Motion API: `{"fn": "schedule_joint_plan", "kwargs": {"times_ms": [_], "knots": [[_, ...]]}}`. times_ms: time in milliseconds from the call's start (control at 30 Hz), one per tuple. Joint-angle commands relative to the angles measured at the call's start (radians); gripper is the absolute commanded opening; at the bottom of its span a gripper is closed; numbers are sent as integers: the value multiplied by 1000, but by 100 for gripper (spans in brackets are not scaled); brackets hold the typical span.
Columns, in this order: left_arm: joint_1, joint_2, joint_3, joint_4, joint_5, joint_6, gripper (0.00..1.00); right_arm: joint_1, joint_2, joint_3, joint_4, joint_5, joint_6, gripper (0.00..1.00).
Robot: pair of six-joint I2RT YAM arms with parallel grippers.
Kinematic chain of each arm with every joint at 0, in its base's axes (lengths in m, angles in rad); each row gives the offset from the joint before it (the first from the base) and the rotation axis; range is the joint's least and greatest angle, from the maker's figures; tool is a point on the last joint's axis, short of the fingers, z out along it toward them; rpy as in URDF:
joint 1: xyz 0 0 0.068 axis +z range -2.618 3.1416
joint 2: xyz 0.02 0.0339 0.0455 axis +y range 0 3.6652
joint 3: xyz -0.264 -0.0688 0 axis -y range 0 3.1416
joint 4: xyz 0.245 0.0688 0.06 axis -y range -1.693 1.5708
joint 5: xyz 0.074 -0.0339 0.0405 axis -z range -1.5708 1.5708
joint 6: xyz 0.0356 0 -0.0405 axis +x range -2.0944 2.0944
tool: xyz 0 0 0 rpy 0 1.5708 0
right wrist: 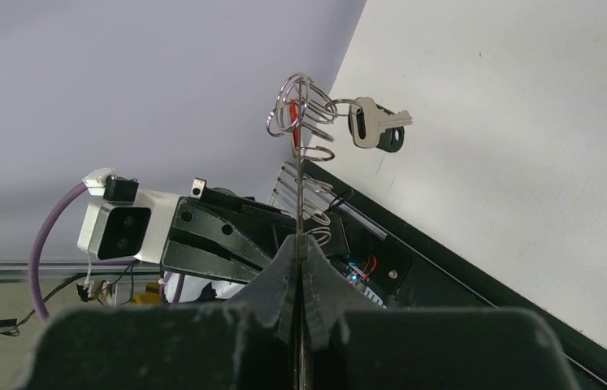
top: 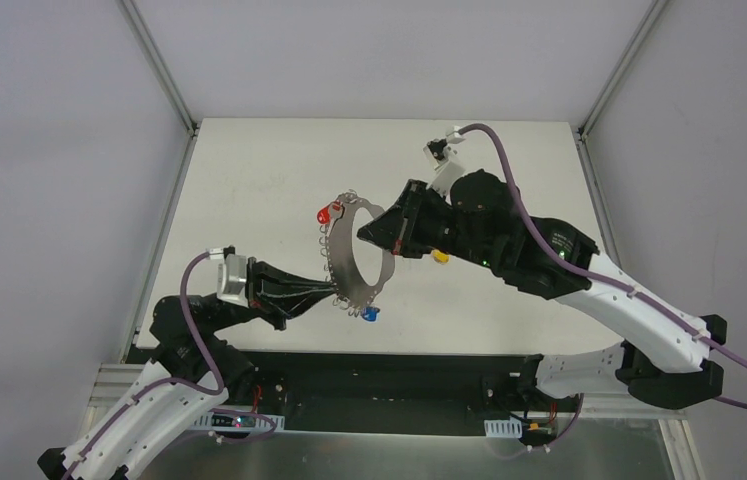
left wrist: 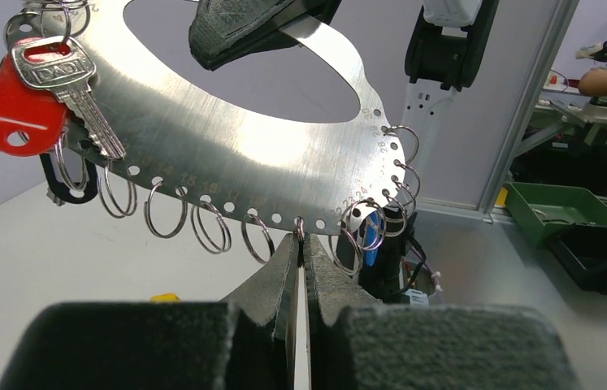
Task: Put the keys on the keyring
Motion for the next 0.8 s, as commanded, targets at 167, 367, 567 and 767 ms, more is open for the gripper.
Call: {"fn": "schedule_joint_plan", "kwargs": {"times_ms": [167,367,567,767], "knots": [[-11,-52,99,-56,17,20,0,-1,-132,-143,143,15,52,0],[-10,-55,129,-74,19,28,0,-2,-175,-266,228,3,102,0],[-11,-53,136,-73,15,36,0,-2,-182,-356,320,-34,147,1],[-11,-47,153,-83,14,47,0,-2,-198,-460,416,-26,191,10]]}}
